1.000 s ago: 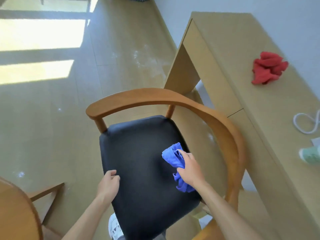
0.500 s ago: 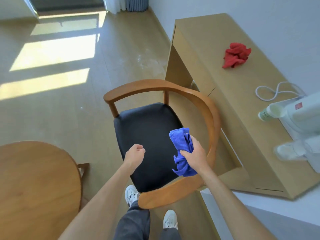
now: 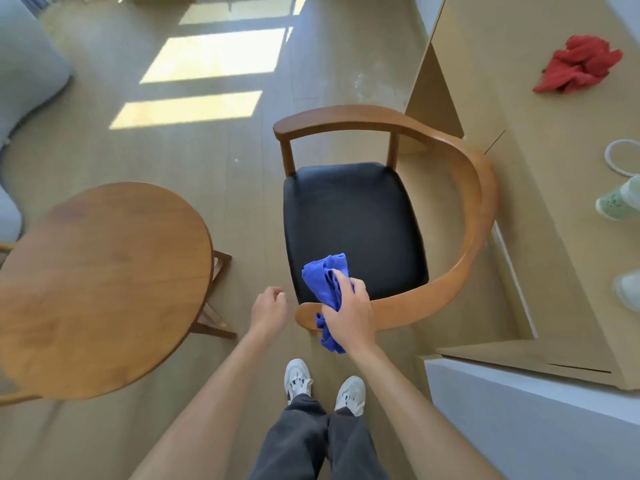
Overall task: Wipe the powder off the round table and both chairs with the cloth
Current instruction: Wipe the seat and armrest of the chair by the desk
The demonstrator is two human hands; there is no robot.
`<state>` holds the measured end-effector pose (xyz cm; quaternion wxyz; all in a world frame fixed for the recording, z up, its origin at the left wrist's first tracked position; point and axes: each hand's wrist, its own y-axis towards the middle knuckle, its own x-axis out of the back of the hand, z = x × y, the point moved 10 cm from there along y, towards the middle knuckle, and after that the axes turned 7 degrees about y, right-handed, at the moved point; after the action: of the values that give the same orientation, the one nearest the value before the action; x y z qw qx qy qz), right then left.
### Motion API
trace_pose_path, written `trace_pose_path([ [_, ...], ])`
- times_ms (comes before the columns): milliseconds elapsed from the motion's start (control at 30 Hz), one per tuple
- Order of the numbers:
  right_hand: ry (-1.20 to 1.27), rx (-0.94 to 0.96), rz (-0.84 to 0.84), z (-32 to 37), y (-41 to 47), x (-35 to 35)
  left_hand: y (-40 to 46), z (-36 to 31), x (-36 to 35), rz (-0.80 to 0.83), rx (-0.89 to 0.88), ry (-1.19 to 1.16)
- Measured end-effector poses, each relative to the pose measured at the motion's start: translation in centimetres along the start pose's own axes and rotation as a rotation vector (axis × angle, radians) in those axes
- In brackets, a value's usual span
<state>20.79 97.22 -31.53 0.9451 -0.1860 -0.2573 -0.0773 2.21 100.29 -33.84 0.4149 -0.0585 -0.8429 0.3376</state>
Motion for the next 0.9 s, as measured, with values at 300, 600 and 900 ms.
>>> trace_pose_path([
  [300,-0.563,0.290,0.005,-1.6,-1.3,-8.8,2.4,5.7,-2.4,0.019,0.015,0.043],
  [600,-0.683,0.288,-0.252,-10.1,-0.5,4.0,1.0,-0.7,-8.8,0.091,-0.431,0.471],
  [900,-0.603,0.004,-0.623,-12.8,0.9,8.5,2.7,-2.9,-14.1,0.080,-0.578,0.824],
])
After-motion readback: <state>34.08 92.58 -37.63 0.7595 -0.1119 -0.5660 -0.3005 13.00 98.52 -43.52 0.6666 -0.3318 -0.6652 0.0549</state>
